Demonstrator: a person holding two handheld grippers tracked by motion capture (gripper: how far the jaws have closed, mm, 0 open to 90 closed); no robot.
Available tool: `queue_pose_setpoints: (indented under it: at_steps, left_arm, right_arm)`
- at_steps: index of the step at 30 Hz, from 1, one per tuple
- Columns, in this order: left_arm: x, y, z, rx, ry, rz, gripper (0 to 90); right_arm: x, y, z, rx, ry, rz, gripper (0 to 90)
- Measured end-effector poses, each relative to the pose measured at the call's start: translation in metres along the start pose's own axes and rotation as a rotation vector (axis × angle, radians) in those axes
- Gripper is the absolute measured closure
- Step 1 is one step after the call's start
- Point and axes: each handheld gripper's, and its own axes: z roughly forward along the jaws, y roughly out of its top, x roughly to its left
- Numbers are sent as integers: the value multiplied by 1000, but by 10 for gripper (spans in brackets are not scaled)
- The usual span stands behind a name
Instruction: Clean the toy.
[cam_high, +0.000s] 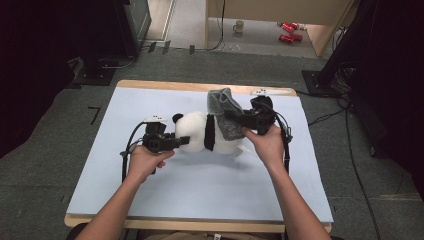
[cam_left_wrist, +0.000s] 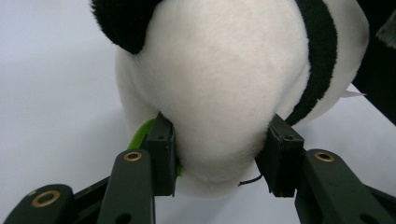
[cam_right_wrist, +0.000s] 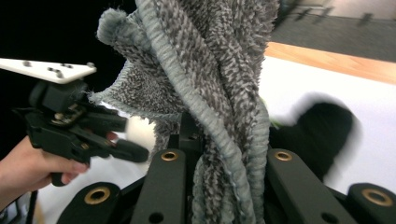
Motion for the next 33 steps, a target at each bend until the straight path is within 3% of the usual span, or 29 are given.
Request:
queue_pose_setpoints:
  at_steps: [4,12,15,19,21,25,27,33]
  left_arm:
    - [-8,-8,4,-16,27,8,547]
    - [-14,-12,10,-28,63,39,538]
    - [-19,-14,14,-25,88,81,537]
    - [-16,-15,17,-17,83,52,538]
    - [-15,-14,18,-15,82,39,539]
    - [-9,-12,19,-11,72,9,540]
    - [-9,-10,20,-15,68,3,540]
    - [-4,-7,23,-11,66,-2,539]
  right_arm:
    - [21,-5,18,43,41,-28,772]
    - [44,-21,63,97,95,-49,771]
    - [51,-30,77,158,45,-118,769]
    - [42,-36,79,164,18,-139,772]
    - [36,-35,75,167,5,-125,772]
    - [18,-34,65,163,-66,-117,774]
    - [8,-33,59,158,-58,-73,777]
    - [-6,-29,43,139,-69,-39,782]
